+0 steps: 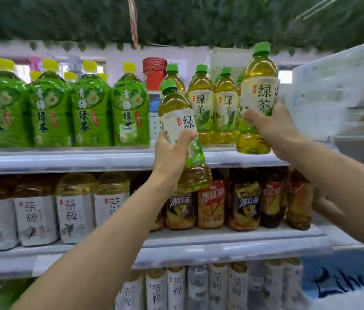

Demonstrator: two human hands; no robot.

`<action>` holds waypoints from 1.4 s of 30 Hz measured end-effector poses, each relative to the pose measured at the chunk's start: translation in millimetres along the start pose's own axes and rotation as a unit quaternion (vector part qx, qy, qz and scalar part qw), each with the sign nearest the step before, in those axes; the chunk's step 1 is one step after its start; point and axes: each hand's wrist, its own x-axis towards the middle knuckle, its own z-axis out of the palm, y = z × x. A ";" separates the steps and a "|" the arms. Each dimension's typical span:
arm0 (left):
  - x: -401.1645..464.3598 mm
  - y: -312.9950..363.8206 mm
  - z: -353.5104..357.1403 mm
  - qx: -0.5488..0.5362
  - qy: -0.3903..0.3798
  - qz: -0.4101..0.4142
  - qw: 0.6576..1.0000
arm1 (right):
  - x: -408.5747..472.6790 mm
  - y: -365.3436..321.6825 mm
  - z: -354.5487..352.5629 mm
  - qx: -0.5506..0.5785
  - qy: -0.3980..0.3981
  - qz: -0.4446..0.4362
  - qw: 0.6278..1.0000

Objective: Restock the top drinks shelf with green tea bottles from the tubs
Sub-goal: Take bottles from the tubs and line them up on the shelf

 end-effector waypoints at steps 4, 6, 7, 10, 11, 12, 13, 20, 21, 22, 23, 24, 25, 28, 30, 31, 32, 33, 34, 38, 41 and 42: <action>26.5 -3.0 12.7 0.058 -0.022 0.037 0.997 | 37.4 8.9 -5.4 0.003 0.017 -0.010 1.000; 32.5 -8.0 15.0 0.079 -0.022 0.051 0.995 | 49.5 19.9 -5.1 -0.004 0.025 -0.006 1.000; 33.5 -10.0 15.9 0.086 -0.022 0.057 0.994 | 55.2 26.3 -4.5 -0.013 0.028 -0.001 1.000; 37.6 -16.8 16.4 0.086 -0.016 0.061 0.994 | 68.5 43.8 -0.4 -0.015 0.016 0.022 1.000; 39.2 -18.8 16.1 0.084 -0.016 0.061 0.994 | 71.9 49.4 1.0 -0.014 0.007 0.033 0.999; 41.1 -20.8 15.6 0.082 -0.016 0.063 0.995 | 74.2 54.1 2.1 -0.015 0.002 0.040 0.999; 42.6 -22.1 15.4 0.081 -0.018 0.065 0.994 | 78.0 59.5 2.5 -0.016 -0.002 0.047 0.999; 47.7 -29.1 18.1 0.065 -0.016 0.077 0.995 | 90.6 70.3 1.5 -0.025 -0.034 0.058 0.997; 46.5 -28.3 18.4 0.067 -0.016 0.079 0.995 | 90.4 71.1 1.4 -0.032 -0.039 0.064 0.997; 44.9 -26.8 18.6 0.067 -0.017 0.077 0.995 | 89.1 71.4 1.4 -0.040 -0.046 0.070 0.996; 43.5 -25.1 18.5 0.071 -0.019 0.073 0.995 | 88.0 72.0 1.5 -0.052 -0.051 0.079 0.994; 42.6 -23.2 18.2 0.076 -0.020 0.066 0.995 | 85.7 72.3 1.9 -0.081 -0.046 0.080 0.992; 42.0 -21.4 17.3 0.085 -0.022 0.057 0.994 | 80.9 71.6 2.6 -0.126 -0.018 0.063 0.990; 40.6 -19.2 13.5 0.113 -0.034 0.054 0.992 | 44.1 56.5 8.7 -0.182 0.106 -0.112 0.971; 33.8 -17.5 16.0 0.099 -0.045 0.079 0.991 | 11.2 40.0 14.2 -0.104 0.043 -0.190 0.975; 29.5 -17.0 19.3 0.082 -0.050 0.093 0.991 | -4.5 32.3 17.5 -0.068 -0.056 -0.177 0.980; 26.1 -16.3 23.5 0.064 -0.051 0.104 0.991 | -19.5 24.2 21.3 -0.051 -0.169 -0.136 0.975; 24.3 -15.1 28.0 0.047 -0.050 0.106 0.992 | -30.7 18.9 24.1 -0.042 -0.259 -0.092 0.961; 23.7 -12.9 32.5 0.026 -0.054 0.103 0.993 | -38.8 16.1 26.1 -0.030 -0.312 -0.059 0.948; 30.6 1.3 42.9 0.013 -0.131 0.110 0.985 | -42.8 12.9 23.3 0.075 -0.286 -0.051 0.954; 40.3 14.1 42.2 0.068 -0.139 0.138 0.978 | -32.7 13.0 13.6 0.079 -0.212 -0.080 0.971; 45.1 16.4 39.7 0.088 -0.109 0.142 0.980 | -26.5 14.9 9.4 0.085 -0.179 -0.081 0.977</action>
